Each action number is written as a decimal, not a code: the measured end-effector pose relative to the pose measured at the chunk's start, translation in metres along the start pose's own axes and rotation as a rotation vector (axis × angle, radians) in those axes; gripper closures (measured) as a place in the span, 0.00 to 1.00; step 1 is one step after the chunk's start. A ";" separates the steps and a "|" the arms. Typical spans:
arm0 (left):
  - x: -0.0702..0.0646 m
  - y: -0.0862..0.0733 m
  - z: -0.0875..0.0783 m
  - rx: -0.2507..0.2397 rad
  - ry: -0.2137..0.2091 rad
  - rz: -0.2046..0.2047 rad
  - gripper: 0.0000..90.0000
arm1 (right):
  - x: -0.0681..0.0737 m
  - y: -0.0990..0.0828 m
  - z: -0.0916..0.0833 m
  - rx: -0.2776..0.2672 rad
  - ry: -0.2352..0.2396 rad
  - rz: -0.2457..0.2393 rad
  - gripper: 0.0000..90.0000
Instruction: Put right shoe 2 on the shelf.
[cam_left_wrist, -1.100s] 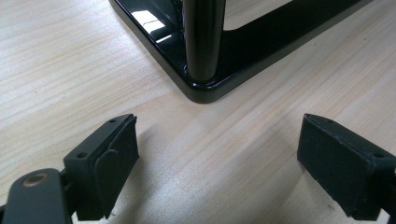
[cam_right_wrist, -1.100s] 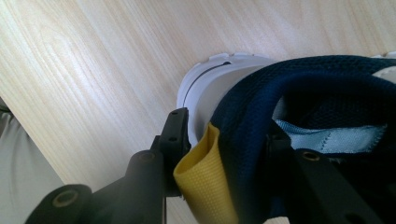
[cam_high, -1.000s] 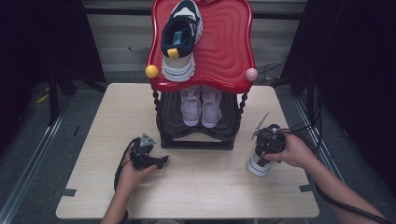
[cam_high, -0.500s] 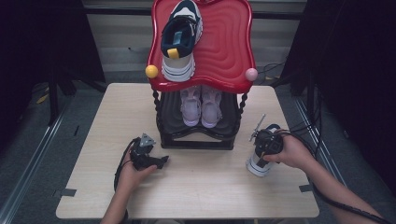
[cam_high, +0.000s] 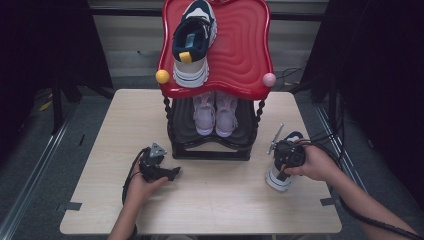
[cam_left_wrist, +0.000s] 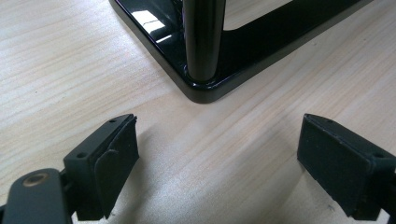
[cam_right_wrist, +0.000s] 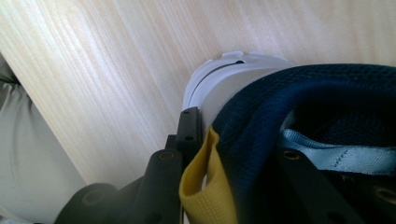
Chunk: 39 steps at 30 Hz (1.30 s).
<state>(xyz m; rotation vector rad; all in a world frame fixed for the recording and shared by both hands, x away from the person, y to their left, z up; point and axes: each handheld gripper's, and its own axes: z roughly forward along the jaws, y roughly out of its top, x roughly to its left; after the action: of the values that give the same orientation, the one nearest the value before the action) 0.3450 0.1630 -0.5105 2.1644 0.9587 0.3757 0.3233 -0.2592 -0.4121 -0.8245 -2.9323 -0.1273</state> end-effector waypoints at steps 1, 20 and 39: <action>0.000 0.000 0.000 0.000 0.000 0.000 0.13 | 0.000 0.000 -0.003 -0.003 0.001 -0.002 0.81; 0.000 0.000 0.000 0.000 -0.001 -0.002 0.13 | 0.012 0.011 -0.081 -0.011 -0.073 -0.089 0.81; 0.000 0.000 0.000 -0.001 0.000 -0.001 0.13 | 0.027 0.015 -0.158 -0.016 -0.127 -0.121 0.81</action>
<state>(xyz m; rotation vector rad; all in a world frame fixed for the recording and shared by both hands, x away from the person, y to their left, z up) 0.3450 0.1629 -0.5103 2.1632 0.9598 0.3752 0.3186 -0.2496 -0.2517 -0.6806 -3.1046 -0.1107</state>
